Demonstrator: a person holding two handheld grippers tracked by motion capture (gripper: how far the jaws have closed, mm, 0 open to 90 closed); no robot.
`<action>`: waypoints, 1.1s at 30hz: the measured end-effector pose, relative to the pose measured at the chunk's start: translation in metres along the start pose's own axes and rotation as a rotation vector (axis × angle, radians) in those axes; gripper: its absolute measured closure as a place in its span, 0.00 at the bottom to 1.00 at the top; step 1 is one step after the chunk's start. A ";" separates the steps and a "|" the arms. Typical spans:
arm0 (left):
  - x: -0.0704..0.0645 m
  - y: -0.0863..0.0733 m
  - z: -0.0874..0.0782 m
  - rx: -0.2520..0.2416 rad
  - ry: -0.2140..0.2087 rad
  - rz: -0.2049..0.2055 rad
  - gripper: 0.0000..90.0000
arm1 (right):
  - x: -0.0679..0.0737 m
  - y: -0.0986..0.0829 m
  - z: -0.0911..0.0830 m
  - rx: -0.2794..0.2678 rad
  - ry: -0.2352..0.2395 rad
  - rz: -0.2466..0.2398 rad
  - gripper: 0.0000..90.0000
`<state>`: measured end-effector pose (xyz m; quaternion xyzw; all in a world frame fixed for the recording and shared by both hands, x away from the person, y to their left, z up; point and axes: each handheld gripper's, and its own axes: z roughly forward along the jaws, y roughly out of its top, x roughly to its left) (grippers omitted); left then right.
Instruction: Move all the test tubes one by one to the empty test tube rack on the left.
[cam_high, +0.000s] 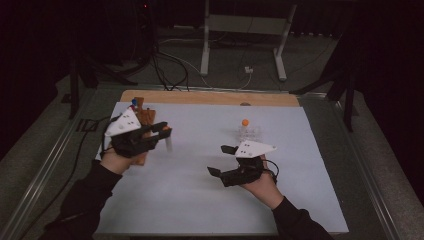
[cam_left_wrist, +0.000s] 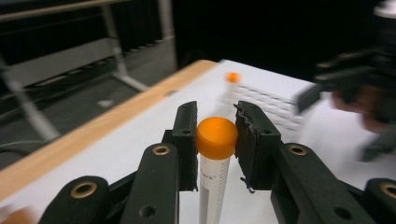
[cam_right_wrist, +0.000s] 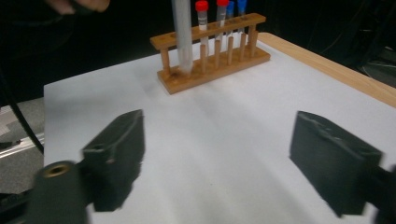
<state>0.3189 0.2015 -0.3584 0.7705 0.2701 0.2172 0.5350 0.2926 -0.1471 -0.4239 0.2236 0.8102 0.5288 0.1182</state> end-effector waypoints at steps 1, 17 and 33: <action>0.006 0.000 -0.005 -0.006 0.018 -0.011 0.80 | 0.000 0.000 0.000 0.003 0.004 -0.006 0.10; 0.083 -0.028 -0.036 -0.025 0.277 -0.144 0.80 | 0.001 0.000 -0.002 -0.020 -0.017 -0.015 0.00; 0.100 -0.074 -0.024 0.049 0.335 -0.216 0.80 | 0.000 -0.002 -0.002 -0.014 -0.012 -0.009 0.00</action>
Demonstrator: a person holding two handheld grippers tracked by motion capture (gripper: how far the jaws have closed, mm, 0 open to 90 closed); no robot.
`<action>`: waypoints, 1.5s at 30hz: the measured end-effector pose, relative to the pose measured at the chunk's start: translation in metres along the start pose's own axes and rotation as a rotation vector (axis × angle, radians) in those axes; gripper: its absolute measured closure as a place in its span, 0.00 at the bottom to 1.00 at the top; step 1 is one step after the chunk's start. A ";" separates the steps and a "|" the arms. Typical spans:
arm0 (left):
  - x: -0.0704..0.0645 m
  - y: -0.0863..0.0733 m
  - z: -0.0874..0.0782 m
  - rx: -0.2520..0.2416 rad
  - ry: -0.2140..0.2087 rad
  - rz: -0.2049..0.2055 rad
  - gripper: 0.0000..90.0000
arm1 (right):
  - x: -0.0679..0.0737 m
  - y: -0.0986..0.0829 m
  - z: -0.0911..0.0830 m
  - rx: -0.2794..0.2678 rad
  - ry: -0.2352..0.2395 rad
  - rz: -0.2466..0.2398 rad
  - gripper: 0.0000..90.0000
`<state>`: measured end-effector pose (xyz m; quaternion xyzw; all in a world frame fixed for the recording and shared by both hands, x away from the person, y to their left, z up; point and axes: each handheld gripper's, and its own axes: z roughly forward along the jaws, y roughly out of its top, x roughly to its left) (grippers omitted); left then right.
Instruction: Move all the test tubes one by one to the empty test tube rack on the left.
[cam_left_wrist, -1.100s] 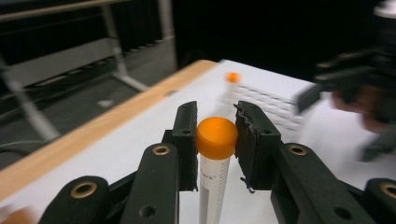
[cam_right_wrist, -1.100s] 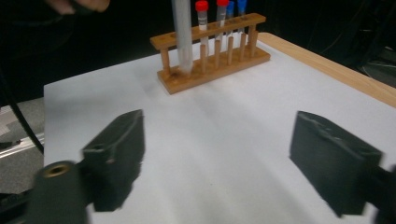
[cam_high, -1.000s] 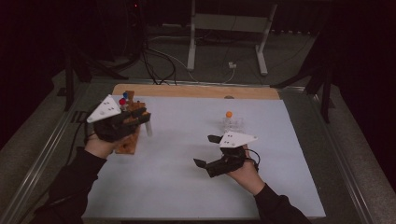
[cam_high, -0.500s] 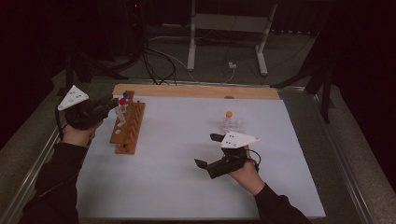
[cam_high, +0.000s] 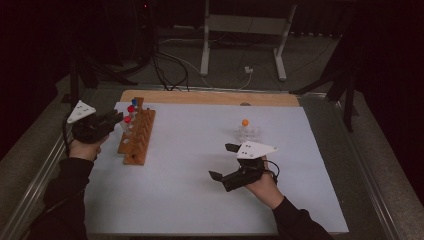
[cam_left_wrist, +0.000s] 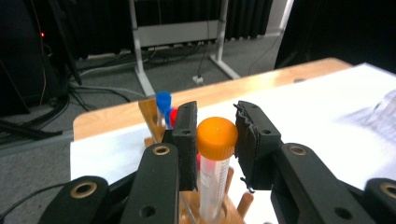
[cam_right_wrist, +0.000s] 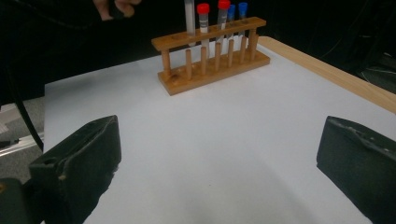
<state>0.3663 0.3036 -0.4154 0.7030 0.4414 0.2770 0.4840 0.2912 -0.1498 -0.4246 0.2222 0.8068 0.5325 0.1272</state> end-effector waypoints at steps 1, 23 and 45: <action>0.000 -0.003 0.001 0.010 -0.003 -0.003 0.80 | 0.000 0.000 0.000 0.000 -0.001 0.000 0.00; -0.018 -0.028 -0.002 0.050 -0.093 0.016 0.29 | -0.047 0.007 -0.025 -0.012 -0.117 0.033 0.00; -0.094 -0.018 -0.024 -0.004 -0.287 0.135 0.03 | -0.141 -0.027 0.017 0.203 -0.393 0.188 0.68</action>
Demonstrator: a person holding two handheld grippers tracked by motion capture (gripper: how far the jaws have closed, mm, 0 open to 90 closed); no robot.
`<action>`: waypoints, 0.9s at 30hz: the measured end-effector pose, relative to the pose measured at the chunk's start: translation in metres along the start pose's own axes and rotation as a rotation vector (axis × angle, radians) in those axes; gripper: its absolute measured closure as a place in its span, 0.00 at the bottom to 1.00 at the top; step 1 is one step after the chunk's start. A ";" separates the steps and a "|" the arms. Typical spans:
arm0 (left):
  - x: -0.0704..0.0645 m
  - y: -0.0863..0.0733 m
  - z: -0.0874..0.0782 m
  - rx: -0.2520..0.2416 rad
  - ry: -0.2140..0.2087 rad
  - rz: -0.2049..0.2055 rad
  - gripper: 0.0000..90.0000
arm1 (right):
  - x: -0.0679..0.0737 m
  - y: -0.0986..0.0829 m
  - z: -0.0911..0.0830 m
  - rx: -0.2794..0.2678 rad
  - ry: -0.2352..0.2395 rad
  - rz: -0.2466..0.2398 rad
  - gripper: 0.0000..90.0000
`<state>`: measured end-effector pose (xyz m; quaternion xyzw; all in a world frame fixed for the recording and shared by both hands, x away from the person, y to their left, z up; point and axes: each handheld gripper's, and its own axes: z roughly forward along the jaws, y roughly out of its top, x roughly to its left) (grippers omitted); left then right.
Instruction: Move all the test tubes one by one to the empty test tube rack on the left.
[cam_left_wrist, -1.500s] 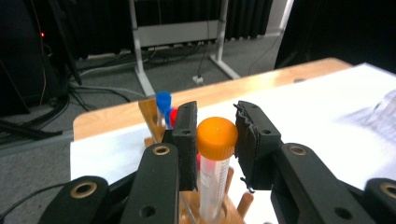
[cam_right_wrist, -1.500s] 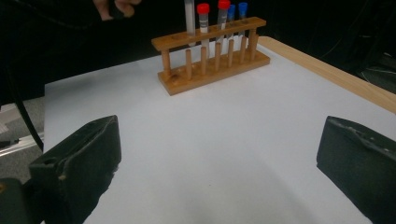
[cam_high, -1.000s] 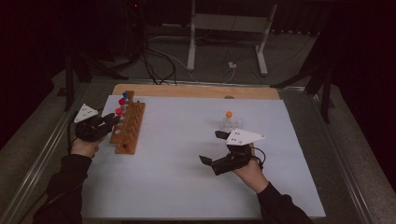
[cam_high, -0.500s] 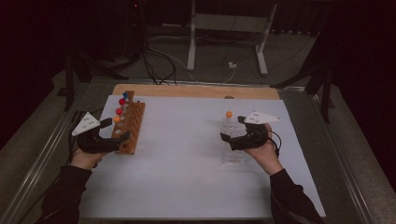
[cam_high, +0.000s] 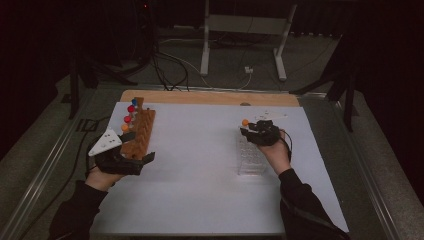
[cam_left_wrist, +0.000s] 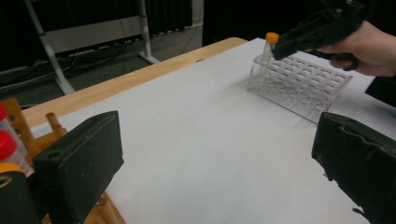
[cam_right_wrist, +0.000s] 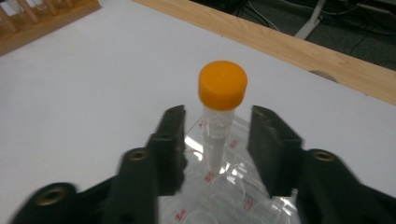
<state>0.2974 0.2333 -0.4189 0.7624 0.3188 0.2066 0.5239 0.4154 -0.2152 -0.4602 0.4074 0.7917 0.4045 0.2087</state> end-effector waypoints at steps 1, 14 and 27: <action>0.000 0.000 0.001 0.000 -0.002 0.000 0.03 | -0.001 0.001 0.002 0.004 0.003 0.000 0.68; 0.000 -0.001 0.002 0.005 -0.008 -0.006 0.03 | 0.001 0.008 -0.001 -0.016 -0.006 -0.012 0.83; -0.018 0.011 0.007 -0.013 -0.095 0.012 0.03 | 0.037 0.036 -0.061 -0.185 0.059 -0.119 0.83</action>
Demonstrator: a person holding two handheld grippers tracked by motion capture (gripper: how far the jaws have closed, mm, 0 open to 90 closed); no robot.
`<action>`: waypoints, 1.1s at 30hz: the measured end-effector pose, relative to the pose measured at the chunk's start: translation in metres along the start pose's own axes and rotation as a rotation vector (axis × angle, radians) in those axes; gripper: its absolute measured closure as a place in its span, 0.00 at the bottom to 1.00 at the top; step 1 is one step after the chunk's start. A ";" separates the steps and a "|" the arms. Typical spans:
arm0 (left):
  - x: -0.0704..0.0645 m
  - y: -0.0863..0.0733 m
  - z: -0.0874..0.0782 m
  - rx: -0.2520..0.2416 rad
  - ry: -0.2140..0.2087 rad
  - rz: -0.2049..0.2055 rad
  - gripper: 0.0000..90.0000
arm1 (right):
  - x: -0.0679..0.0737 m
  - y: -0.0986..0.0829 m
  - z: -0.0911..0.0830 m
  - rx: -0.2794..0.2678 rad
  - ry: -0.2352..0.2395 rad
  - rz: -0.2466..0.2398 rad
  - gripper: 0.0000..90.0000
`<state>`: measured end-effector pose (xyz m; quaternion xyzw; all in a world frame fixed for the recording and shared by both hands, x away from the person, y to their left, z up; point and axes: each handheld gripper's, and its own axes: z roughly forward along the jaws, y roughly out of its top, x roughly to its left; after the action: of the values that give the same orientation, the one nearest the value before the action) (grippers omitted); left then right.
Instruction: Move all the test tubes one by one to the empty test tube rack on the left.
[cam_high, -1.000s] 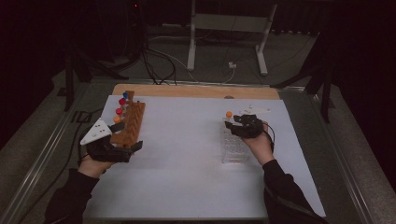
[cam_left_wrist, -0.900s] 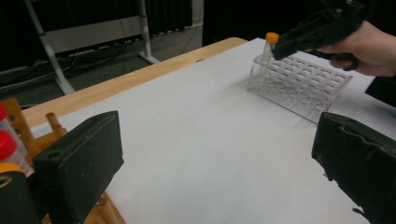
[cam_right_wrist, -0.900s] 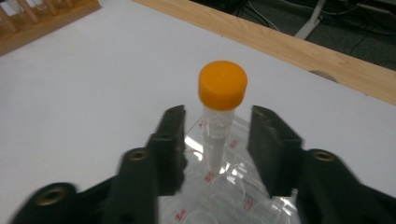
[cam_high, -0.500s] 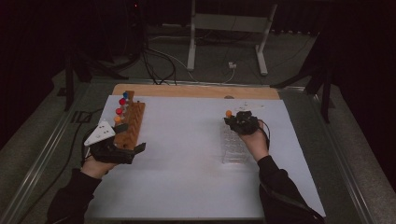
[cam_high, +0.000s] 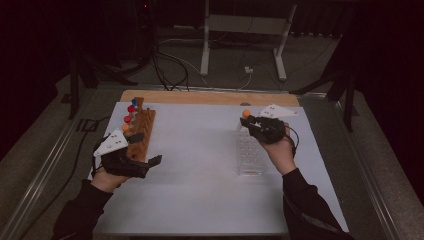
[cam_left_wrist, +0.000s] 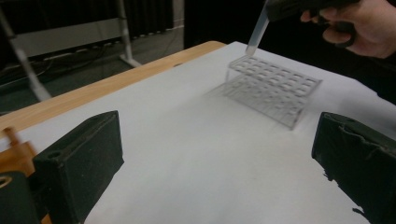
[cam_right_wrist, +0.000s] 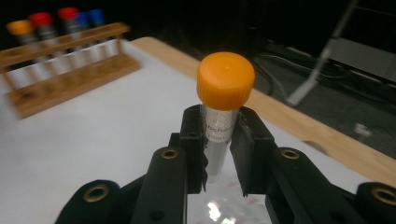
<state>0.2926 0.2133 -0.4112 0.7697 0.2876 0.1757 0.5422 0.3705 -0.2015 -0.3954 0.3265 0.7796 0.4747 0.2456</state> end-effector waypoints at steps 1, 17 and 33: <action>-0.002 0.002 0.001 0.000 -0.009 0.007 0.03 | 0.006 -0.002 -0.001 0.001 0.024 -0.006 0.83; -0.040 0.013 0.039 0.028 -0.203 0.046 0.05 | 0.088 -0.036 0.006 0.123 0.296 -0.096 0.83; -0.066 0.011 0.082 0.055 -0.321 0.085 0.41 | 0.109 -0.037 0.007 0.135 0.372 -0.115 0.83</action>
<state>0.2921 0.1085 -0.4273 0.8139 0.1692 0.0654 0.5519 0.2922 -0.1288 -0.4395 0.2039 0.8589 0.4587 0.1015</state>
